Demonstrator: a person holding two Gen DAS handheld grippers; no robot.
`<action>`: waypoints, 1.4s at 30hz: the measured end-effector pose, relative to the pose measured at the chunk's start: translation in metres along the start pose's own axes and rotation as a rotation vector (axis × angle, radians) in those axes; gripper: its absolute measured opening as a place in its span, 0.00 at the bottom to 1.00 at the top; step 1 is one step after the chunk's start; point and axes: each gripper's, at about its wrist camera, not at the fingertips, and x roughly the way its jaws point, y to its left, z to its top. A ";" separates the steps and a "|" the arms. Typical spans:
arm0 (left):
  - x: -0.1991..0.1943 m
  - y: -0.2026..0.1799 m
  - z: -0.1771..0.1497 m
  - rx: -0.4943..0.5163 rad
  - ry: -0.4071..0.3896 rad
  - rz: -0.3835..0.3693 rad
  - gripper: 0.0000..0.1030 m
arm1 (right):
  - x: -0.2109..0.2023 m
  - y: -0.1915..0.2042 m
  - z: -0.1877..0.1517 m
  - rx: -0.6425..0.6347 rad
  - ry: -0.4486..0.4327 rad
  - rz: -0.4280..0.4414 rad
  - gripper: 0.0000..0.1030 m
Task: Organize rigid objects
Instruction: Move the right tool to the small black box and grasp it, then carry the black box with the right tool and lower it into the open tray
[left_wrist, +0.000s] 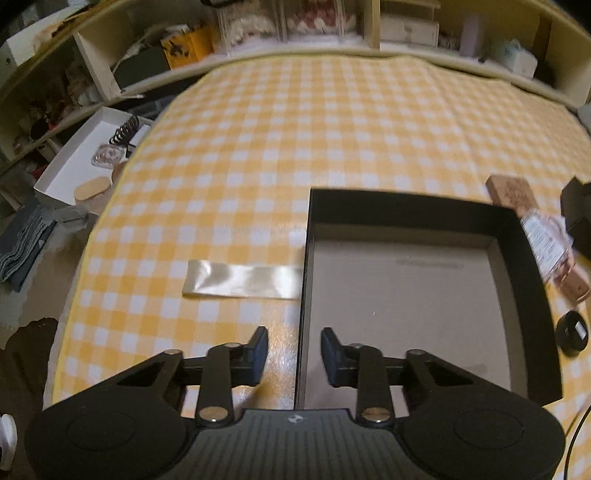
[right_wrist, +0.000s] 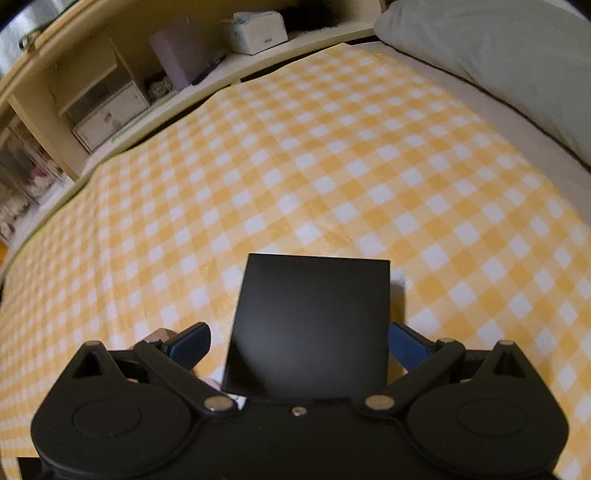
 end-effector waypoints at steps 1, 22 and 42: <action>0.002 0.001 -0.001 -0.001 0.012 0.002 0.22 | 0.002 0.003 0.001 -0.015 -0.002 -0.009 1.00; 0.004 0.000 -0.002 0.006 0.027 -0.013 0.04 | 0.003 -0.015 -0.004 -0.005 0.010 -0.036 0.96; 0.003 -0.001 -0.003 0.031 0.023 -0.024 0.04 | -0.101 0.131 -0.106 -0.288 0.137 0.524 0.96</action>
